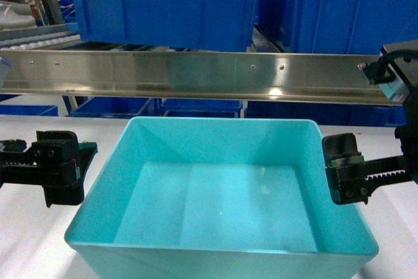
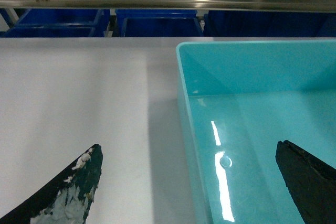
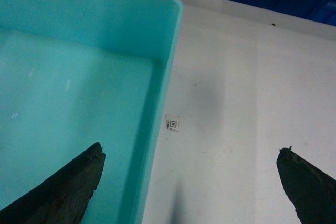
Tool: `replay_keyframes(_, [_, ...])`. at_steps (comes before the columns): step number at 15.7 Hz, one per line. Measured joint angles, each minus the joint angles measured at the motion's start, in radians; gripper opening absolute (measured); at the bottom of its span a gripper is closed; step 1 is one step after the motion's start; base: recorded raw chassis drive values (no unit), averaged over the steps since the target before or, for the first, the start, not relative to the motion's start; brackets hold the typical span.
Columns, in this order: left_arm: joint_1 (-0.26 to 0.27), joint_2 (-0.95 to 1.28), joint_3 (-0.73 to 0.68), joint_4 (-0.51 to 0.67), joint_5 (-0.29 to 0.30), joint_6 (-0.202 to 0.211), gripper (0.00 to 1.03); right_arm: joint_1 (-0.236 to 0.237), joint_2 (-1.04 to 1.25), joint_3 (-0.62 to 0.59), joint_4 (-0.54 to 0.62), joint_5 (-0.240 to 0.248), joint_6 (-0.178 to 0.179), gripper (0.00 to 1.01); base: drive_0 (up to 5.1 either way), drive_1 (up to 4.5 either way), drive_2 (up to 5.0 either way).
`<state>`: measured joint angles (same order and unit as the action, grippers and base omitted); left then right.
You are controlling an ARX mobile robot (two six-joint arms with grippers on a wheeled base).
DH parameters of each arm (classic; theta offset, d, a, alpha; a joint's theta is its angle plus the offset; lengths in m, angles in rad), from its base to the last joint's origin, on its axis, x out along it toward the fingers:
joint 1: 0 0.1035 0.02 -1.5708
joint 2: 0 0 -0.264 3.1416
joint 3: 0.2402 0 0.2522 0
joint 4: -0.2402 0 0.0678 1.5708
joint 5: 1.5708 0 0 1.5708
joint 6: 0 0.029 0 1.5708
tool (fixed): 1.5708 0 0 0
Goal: Organize blue bins on left shelf correctly
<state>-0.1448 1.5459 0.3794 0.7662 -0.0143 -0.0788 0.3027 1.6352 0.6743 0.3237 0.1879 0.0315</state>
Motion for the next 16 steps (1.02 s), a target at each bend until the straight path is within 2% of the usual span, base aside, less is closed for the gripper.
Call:
replay_keyframes(4, [0.0, -0.005, 0.0, 0.003, 0.0, 0.0, 0.98, -0.002, -0.002, 0.0, 0.002, 0.008, -0.001, 0.98, 0.0, 0.0, 0.0])
replay_keyframes(5, [0.001, -0.005, 0.0, -0.003, -0.001, 0.0, 0.98, -0.002, -0.001, 0.0, 0.003, -0.003, 0.003, 0.98, 0.0, 0.0, 0.0])
replay_keyframes(7, [0.002, 0.016, 0.008, -0.053, -0.005, -0.022, 0.98, -0.002, 0.03, 0.005, -0.026, -0.062, 0.048, 0.98, 0.0, 0.0, 0.0])
replay_keyframes(9, [-0.029, 0.06, 0.039, -0.088, -0.012, -0.058, 0.98, -0.003, 0.082, 0.02, -0.063, -0.087, 0.078, 0.98, 0.0, 0.0, 0.0])
replay_keyframes(12, [-0.09, 0.129, 0.076, -0.071, -0.038, -0.09, 0.98, -0.002, 0.112, 0.039, -0.069, -0.102, 0.083, 0.98, 0.0, 0.0, 0.0])
replay_keyframes(16, [-0.123, 0.233, 0.124, -0.084, -0.08, -0.111, 0.98, -0.016, 0.229, 0.09, -0.034, -0.087, 0.072, 0.98, 0.0, 0.0, 0.0])
